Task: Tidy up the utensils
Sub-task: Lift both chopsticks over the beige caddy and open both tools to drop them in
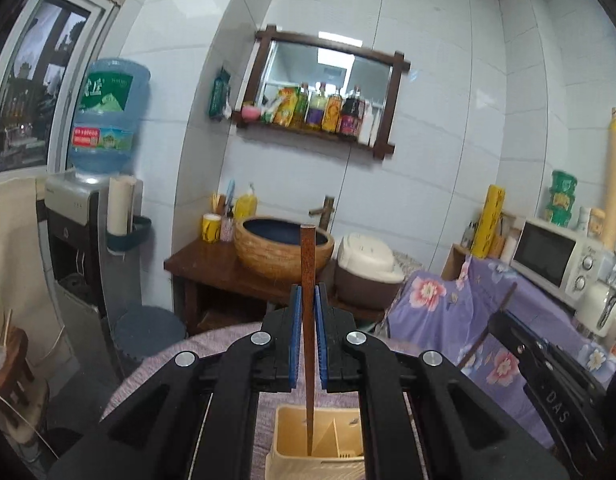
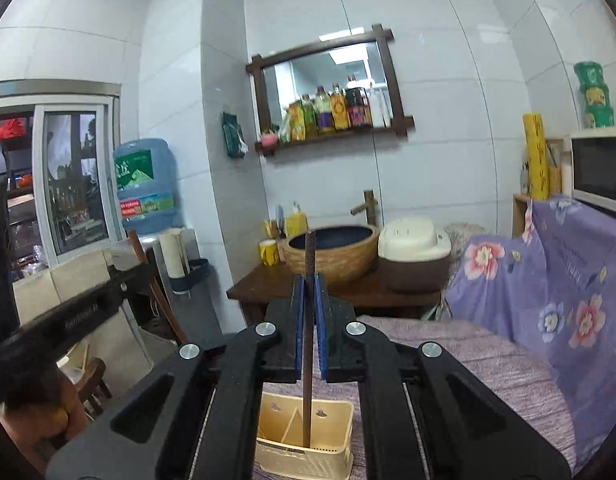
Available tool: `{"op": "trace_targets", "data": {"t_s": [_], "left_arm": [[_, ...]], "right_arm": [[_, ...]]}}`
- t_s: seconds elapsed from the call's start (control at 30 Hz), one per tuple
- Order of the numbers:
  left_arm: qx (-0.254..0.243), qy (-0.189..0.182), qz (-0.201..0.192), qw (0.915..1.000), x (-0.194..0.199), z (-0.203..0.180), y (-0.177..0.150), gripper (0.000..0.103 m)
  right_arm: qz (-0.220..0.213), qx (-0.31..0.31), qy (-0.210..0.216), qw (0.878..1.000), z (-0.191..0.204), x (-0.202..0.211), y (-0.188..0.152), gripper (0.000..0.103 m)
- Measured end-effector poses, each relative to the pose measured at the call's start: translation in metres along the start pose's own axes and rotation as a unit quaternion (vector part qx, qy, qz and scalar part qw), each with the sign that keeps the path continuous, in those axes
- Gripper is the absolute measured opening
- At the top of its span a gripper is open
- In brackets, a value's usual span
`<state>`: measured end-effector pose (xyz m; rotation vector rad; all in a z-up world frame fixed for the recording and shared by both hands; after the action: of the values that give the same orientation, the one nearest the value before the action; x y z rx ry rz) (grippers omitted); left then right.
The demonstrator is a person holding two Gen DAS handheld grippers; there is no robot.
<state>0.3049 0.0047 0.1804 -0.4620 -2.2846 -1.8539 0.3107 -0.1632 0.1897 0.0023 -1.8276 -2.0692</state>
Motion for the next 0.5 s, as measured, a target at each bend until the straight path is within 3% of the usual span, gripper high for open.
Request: {"op": "trace_targets", "data": {"t_s": [0.3, 0.5], "left_arm": [[-0.02, 0.001, 0.077, 0.9968, -0.035, 0.004, -0.057, 0.008], [-0.039, 0.005, 0.106, 0.9936, -0.048, 0.002, -0.079, 0.008]], "right_arm": [[0.087, 0.004, -0.004, 0.996, -0.011, -0.049, -0.062, 0.006], [0.083, 0.007, -0.014, 0.996, -0.015, -0.05, -0.065, 0.007]]}}
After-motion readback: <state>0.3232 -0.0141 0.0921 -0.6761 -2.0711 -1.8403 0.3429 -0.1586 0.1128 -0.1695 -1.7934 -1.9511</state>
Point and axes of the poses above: each gripper's, at about its wrist camera, not at the fingertips, and x roughly against the way its jaws point, z to its left, y to its top, the point moved 5 cm from there along -x, roughly the way its jaws point, and after that the axes turned 4 degrees about z, right-handed, at the moved point
